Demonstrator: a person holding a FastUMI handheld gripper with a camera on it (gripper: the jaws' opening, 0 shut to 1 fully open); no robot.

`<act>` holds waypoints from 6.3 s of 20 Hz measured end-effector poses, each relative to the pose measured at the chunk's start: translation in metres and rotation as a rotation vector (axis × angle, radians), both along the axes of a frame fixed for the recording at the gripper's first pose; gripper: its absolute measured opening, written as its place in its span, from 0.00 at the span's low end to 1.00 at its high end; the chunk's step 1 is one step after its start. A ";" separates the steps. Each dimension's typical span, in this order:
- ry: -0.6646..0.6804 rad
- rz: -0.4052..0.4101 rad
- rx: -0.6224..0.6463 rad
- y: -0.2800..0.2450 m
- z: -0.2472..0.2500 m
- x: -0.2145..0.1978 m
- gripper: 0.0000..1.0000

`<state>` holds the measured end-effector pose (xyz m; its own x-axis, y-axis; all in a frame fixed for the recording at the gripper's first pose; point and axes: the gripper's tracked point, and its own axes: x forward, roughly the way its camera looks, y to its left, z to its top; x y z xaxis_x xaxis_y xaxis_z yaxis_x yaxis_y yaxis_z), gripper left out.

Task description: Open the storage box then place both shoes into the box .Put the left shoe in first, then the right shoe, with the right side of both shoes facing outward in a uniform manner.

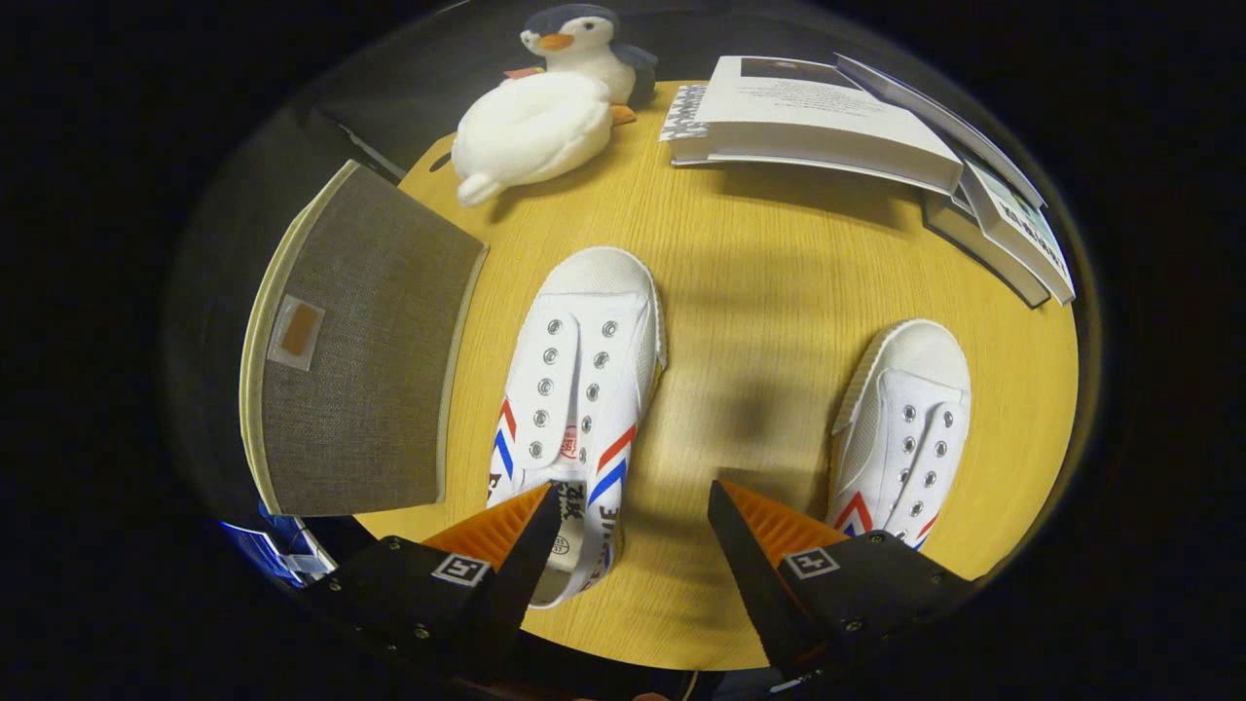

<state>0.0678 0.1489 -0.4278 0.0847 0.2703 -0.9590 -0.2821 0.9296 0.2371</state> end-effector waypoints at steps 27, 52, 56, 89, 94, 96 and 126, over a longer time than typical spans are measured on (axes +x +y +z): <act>0.073 -0.002 0.103 0.020 0.086 -0.011 0.03; -0.049 0.348 0.189 0.237 0.187 0.013 0.03; -0.047 0.396 0.134 0.252 0.164 0.015 0.03; -0.186 0.006 0.210 0.024 0.215 0.028 0.84; -0.183 -0.078 0.158 -0.038 0.198 0.023 0.84; -0.170 -0.117 0.132 -0.063 0.184 0.020 0.84; 0.033 -0.063 -0.277 -0.177 -0.002 -0.008 0.82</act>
